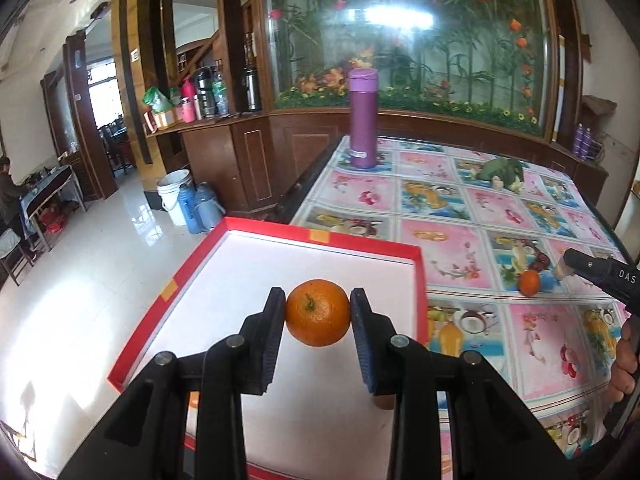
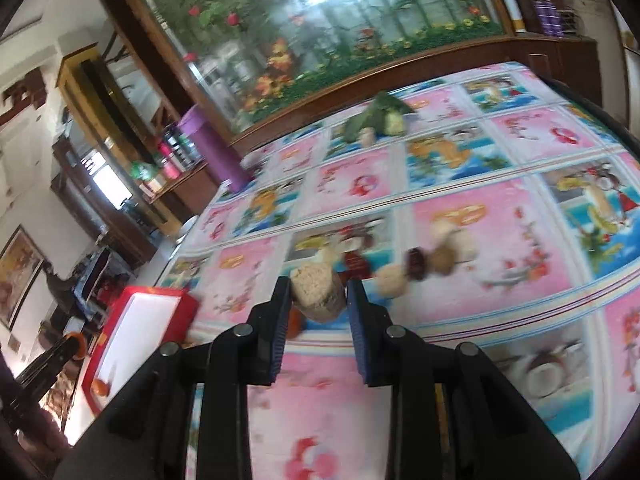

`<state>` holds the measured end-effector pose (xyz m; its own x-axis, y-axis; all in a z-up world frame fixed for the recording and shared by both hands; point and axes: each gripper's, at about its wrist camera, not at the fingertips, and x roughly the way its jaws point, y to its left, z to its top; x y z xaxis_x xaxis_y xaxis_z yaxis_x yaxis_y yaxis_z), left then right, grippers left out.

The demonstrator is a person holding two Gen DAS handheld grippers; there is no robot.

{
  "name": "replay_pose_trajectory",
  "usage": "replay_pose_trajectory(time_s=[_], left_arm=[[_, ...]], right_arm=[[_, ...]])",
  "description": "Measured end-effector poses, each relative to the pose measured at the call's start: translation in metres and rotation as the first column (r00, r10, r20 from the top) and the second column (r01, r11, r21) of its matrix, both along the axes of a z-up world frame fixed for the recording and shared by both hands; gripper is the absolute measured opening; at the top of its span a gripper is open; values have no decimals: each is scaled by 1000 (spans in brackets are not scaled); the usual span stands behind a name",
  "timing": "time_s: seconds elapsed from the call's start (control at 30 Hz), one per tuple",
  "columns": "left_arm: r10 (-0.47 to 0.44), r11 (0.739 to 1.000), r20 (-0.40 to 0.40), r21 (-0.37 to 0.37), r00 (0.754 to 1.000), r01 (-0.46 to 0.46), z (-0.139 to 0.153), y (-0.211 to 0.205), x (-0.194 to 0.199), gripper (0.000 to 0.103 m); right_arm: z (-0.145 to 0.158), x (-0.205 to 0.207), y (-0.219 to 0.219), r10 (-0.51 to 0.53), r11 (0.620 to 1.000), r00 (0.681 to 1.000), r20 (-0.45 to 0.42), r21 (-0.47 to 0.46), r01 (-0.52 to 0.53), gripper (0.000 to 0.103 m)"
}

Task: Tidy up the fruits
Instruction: 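Grasp a second orange with the left gripper while the right gripper grasps a beige rice cake, then lower the orange into the tray and open the left gripper while the right releases the rice cake there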

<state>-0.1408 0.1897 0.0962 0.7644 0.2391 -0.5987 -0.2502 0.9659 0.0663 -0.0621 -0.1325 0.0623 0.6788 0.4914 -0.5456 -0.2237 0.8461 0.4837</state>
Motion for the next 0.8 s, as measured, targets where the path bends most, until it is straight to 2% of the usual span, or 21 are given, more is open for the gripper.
replay_pose_trajectory(time_s=[0.17,0.3,0.4,0.5,0.67,0.8], left_arm=[[88,996,-2,18,996,-88,-4,42,-7,32],[140,990,-30,-1,990,-140,-10,76,-1,32],[171,985,-65,-8,983,-172,-18,95,7,32],[179,983,-105,-21,978,-182,-30,107,11,32],[184,982,-167,-8,969,-188,-48,116,16,33],[170,985,-208,5,963,-172,-58,117,20,33]], right_arm=[[19,-9,111,244,970,970,-11,4,-244,31],[24,-11,180,352,936,934,-57,-14,-353,31],[18,-11,225,396,913,913,-102,-65,-403,31],[4,-10,254,426,895,890,-163,-70,-442,31],[-20,-9,286,411,878,882,-229,-160,-451,31],[-31,-6,292,387,871,886,-256,-213,-443,31]])
